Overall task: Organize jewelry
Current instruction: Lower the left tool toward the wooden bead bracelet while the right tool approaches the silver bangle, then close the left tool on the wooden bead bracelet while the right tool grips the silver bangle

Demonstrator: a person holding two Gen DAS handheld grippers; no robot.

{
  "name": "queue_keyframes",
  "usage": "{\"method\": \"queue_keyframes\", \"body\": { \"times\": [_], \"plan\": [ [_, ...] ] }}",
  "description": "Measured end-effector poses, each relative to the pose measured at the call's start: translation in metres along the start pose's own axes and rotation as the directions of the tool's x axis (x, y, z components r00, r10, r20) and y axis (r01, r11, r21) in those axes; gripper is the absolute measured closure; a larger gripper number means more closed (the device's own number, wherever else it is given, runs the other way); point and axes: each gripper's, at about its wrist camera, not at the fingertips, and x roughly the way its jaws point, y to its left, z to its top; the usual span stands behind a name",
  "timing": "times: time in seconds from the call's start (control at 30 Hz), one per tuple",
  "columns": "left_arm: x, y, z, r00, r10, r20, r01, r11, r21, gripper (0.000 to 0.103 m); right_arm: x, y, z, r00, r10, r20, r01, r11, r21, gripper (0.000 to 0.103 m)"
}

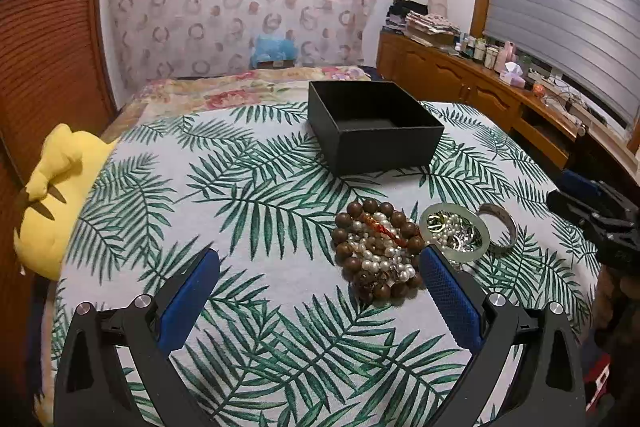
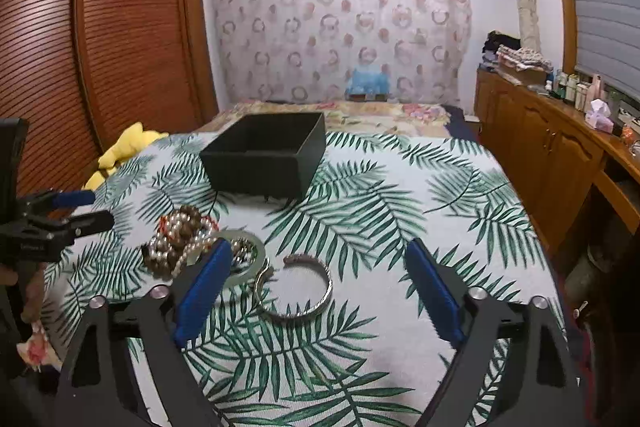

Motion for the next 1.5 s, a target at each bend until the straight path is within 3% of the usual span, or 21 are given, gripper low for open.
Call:
{"method": "queue_keyframes", "body": {
  "times": [0.27,0.43,0.77,1.03,1.1,1.13,1.17,1.5],
  "plan": [
    [0.023,0.006,0.005,0.995,-0.057,-0.076,0.058,0.998,0.007,0.048,0.009,0.005,-0.010,0.998,0.040,-0.058,-0.043,0.998,-0.048,0.033],
    [0.041,0.005,0.013,0.988,-0.090,-0.128,0.094,0.995,0.025,0.061,0.017,0.005,-0.011,0.994,0.051,-0.093,-0.057,0.996,-0.064,0.041],
    [0.075,0.008,0.021,0.970,-0.145,-0.197,0.149,0.989,0.006,0.073,0.025,-0.003,-0.012,0.991,0.040,-0.128,-0.050,0.996,-0.073,0.044],
    [0.087,0.003,0.024,0.970,-0.112,-0.214,0.125,0.991,0.048,0.075,0.037,-0.003,-0.001,0.984,0.071,-0.165,-0.087,0.992,-0.092,0.044],
    [0.086,0.002,0.024,0.970,-0.125,-0.209,0.139,0.989,0.052,0.081,0.040,-0.002,0.002,0.983,0.065,-0.171,-0.084,0.991,-0.109,0.045],
    [0.087,0.001,0.024,0.968,-0.141,-0.208,0.154,0.987,0.050,0.091,0.042,-0.003,0.004,0.982,0.064,-0.177,-0.085,0.990,-0.114,0.045],
    [0.086,0.000,0.024,0.968,-0.138,-0.209,0.152,0.987,0.053,0.091,0.045,-0.004,0.006,0.980,0.067,-0.188,-0.090,0.989,-0.118,0.046],
    [0.035,-0.006,0.040,0.987,-0.148,-0.060,0.151,0.987,0.060,0.091,0.067,-0.009,-0.001,0.954,0.077,-0.289,-0.119,0.984,-0.133,0.060]
  ]
}}
